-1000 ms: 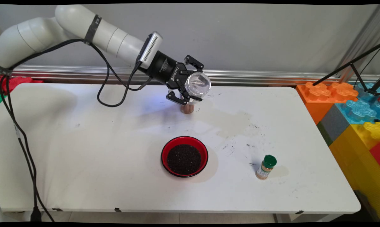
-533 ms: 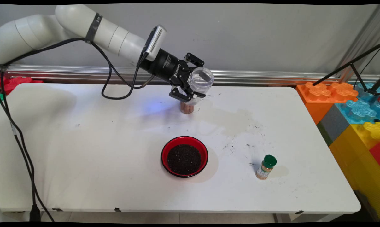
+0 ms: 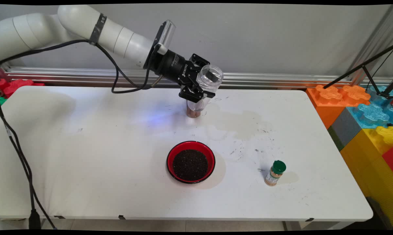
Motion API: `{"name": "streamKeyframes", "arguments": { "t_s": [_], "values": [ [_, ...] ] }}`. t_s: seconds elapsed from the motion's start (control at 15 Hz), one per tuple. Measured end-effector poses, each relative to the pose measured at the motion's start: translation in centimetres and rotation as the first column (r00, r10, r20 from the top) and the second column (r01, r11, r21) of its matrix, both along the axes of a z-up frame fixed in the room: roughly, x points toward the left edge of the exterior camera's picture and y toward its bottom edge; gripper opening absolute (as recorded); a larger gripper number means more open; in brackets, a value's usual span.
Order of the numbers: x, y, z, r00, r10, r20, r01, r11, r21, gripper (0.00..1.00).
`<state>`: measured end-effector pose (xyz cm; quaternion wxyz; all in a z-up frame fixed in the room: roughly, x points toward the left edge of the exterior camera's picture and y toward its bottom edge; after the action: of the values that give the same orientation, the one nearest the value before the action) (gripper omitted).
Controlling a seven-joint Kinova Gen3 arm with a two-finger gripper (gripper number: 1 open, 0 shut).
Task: Pour the black seasoning powder in the red bowl
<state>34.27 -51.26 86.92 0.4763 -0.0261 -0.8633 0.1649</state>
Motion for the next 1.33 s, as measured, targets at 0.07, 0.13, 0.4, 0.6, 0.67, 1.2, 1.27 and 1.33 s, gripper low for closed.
{"name": "streamKeyframes", "arguments": {
  "t_s": [0.07, 0.13, 0.4, 0.6, 0.67, 1.2, 1.27, 1.33],
  "values": [
    [0.0, 0.0, 0.0, 1.000, 0.009, -0.004, -0.009, 1.000, 0.013, 0.00],
    [0.0, 0.1, 0.0, 1.000, 0.023, -0.011, -0.022, 0.999, 0.031, 0.00],
    [0.0, 0.1, -0.1, 0.997, 0.075, -0.032, -0.071, 0.993, 0.097, 0.00],
    [0.0, 0.1, -0.2, 0.992, 0.116, -0.049, -0.109, 0.985, 0.135, 0.00],
    [0.0, 0.1, -0.2, 0.991, 0.126, -0.052, -0.118, 0.983, 0.144, 0.00],
    [0.1, 0.9, -1.1, 0.974, 0.215, -0.065, -0.197, 0.957, 0.214, 0.00],
    [0.2, 1.1, -1.3, 0.973, 0.222, -0.068, -0.203, 0.954, 0.220, 0.00],
    [0.2, 1.3, -1.6, 0.969, 0.235, -0.075, -0.212, 0.949, 0.233, 0.00]
  ]
}}
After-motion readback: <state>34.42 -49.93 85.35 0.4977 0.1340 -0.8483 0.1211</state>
